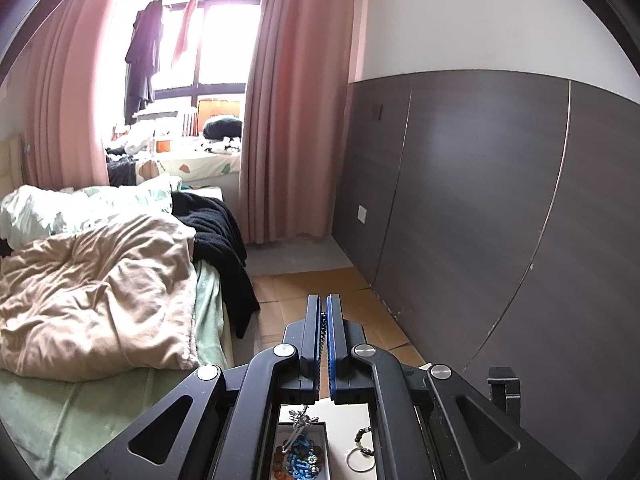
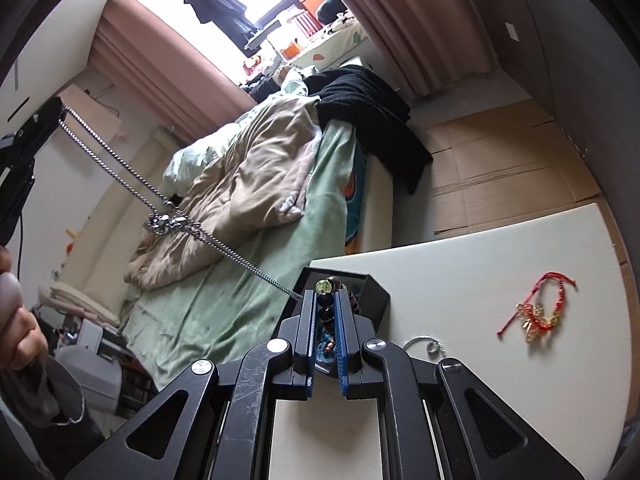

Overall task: Organize jewelry
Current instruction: 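Carry the chain over the box with the left gripper while the right carries the bead bracelet there, then open both grippers to drop the chain and bead bracelet into the box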

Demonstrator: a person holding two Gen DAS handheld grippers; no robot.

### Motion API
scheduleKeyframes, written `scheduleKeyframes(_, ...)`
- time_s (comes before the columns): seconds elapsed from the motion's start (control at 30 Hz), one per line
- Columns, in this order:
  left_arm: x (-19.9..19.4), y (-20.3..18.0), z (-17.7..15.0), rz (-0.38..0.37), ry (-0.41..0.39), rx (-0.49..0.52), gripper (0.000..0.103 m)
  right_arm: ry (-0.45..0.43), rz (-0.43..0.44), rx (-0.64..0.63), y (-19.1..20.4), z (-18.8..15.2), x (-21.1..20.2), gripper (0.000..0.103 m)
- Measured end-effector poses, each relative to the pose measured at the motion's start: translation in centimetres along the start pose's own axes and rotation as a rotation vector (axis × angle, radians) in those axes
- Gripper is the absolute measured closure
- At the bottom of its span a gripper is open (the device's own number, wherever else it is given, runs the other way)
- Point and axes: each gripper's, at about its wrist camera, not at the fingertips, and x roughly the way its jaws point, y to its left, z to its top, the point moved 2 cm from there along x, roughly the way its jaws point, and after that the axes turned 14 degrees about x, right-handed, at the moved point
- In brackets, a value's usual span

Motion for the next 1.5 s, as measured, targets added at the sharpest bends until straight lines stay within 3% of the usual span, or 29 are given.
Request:
scheduleKeyframes(0.13, 1.7, 0.4, -2.0, 0.015, 0.038, -0.012, 0.101, 0.016, -0.008, -0.006, 0.1, -0.5, 0.7, 0.093)
scheduleKeyframes(0.4, 7.1, 1.0, -8.0, -0.044, 0.15, -0.106, 0.101, 0.012, -0.019, 0.008, -0.3, -0.3, 0.9, 0.093)
scheduleKeyframes(0.7, 10.5, 0.3, -13.6, -0.074, 0.23, -0.181, 0.101, -0.003, -0.006, 0.031, -0.3, -0.1, 0.9, 0.093)
scheduleKeyframes(0.93, 12.1, 0.1, -15.9, -0.156, 0.293, -0.234, 0.099, -0.014, 0.02, 0.038, 0.1, -0.4, 1.7, 0.093)
scheduleKeyframes(0.97, 12.2, 0.1, -16.1, -0.168, 0.302, -0.244, 0.094, -0.013, 0.031, 0.037, 0.2, -0.4, 1.8, 0.093)
scheduleKeyframes(1.03, 12.0, 0.7, -16.3, -0.175, 0.297, -0.265, 0.067, -0.011, 0.051, 0.037, 0.6, -0.6, 2.3, 0.093)
scheduleKeyframes(1.07, 11.7, 1.1, -16.4, -0.158, 0.29, -0.271, 0.037, -0.011, 0.055, 0.037, 0.8, -0.6, 2.5, 0.094)
scheduleKeyframes(1.1, 11.4, 1.5, -16.4, -0.137, 0.278, -0.276, 0.017, -0.013, 0.06, 0.039, 0.9, -0.7, 2.8, 0.094)
scheduleKeyframes(1.3, 9.4, 4.7, -16.7, -0.07, 0.246, -0.33, 0.013, 0.01, 0.086, 0.073, 1.5, -0.8, 5.2, 0.093)
scheduleKeyframes(1.5, 9.0, 7.4, -18.0, -0.021, 0.273, -0.398, 0.013, 0.059, 0.129, 0.122, 2.0, -1.1, 7.9, 0.091)
